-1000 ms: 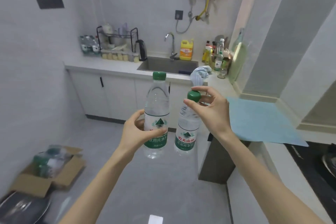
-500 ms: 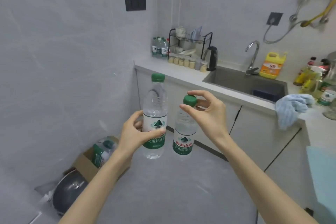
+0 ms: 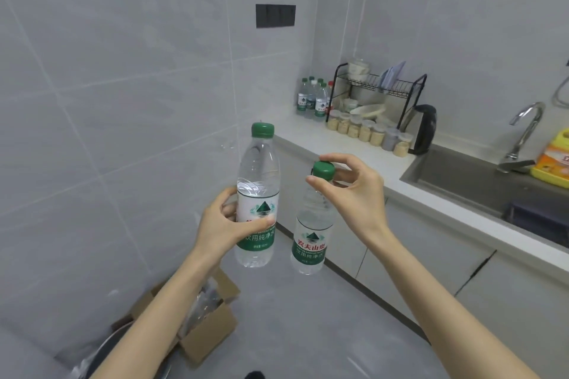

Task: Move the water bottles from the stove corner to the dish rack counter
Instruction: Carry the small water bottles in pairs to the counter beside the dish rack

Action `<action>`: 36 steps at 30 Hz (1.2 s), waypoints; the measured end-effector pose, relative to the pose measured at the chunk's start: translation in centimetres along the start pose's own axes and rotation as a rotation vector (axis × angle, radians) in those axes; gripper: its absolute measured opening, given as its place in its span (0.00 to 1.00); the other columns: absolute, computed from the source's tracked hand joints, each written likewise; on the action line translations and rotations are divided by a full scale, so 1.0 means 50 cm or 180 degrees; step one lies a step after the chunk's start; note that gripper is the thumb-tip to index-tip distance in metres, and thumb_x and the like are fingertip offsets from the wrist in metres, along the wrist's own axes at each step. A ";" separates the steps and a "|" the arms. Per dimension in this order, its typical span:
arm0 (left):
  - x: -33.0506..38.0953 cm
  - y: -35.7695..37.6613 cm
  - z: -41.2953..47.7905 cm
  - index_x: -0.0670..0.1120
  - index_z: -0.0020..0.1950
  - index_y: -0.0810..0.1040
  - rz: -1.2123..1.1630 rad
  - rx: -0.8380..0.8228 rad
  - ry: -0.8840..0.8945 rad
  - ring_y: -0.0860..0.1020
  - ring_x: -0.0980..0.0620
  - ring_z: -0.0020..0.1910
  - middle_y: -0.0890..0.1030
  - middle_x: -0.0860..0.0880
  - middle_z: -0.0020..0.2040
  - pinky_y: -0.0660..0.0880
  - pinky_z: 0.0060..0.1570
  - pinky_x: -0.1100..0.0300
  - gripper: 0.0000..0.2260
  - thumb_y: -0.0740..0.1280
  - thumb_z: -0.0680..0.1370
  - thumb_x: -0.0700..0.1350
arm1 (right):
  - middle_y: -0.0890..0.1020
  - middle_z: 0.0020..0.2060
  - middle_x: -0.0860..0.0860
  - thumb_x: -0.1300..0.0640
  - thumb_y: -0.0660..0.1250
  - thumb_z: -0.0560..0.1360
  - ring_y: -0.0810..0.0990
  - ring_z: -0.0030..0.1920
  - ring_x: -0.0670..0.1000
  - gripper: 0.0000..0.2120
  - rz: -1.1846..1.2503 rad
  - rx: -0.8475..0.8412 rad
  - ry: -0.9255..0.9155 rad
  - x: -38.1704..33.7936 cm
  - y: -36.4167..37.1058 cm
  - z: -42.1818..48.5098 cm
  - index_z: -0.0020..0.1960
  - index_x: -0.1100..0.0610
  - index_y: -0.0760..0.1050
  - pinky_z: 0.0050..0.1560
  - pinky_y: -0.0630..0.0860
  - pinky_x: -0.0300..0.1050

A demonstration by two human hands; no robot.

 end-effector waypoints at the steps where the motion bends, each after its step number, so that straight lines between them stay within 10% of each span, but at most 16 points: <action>1: -0.005 0.002 0.036 0.57 0.50 0.75 -0.0029 0.0008 -0.0002 0.84 0.59 0.39 0.85 0.57 0.38 0.78 0.35 0.68 0.26 0.79 0.62 0.34 | 0.85 0.43 0.45 0.57 0.78 0.65 0.84 0.44 0.44 0.15 -0.0002 0.0001 0.0008 0.016 0.012 0.028 0.50 0.50 0.80 0.49 0.81 0.45; 30: -0.139 0.277 1.125 0.48 0.60 0.70 0.0239 -0.0454 -0.0219 0.83 0.62 0.39 0.83 0.54 0.45 0.76 0.34 0.69 0.32 0.80 0.60 0.35 | 0.84 0.44 0.41 0.57 0.79 0.65 0.83 0.46 0.41 0.18 -0.0433 0.0184 0.0360 0.534 0.128 0.941 0.53 0.51 0.81 0.53 0.80 0.45; 36: -0.190 0.354 1.313 0.50 0.60 0.69 0.0288 -0.0385 -0.0473 0.83 0.50 0.47 0.83 0.46 0.50 0.80 0.45 0.54 0.35 0.82 0.59 0.37 | 0.85 0.42 0.42 0.55 0.79 0.65 0.82 0.44 0.37 0.18 -0.0729 -0.0309 0.0465 0.644 0.141 1.111 0.54 0.51 0.81 0.49 0.77 0.34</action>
Point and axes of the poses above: each hand's wrist, its own z-axis towards the middle knuckle, its own y-axis out of the palm, x = y × z, the point moved 4 cm from there along z, towards the middle knuckle
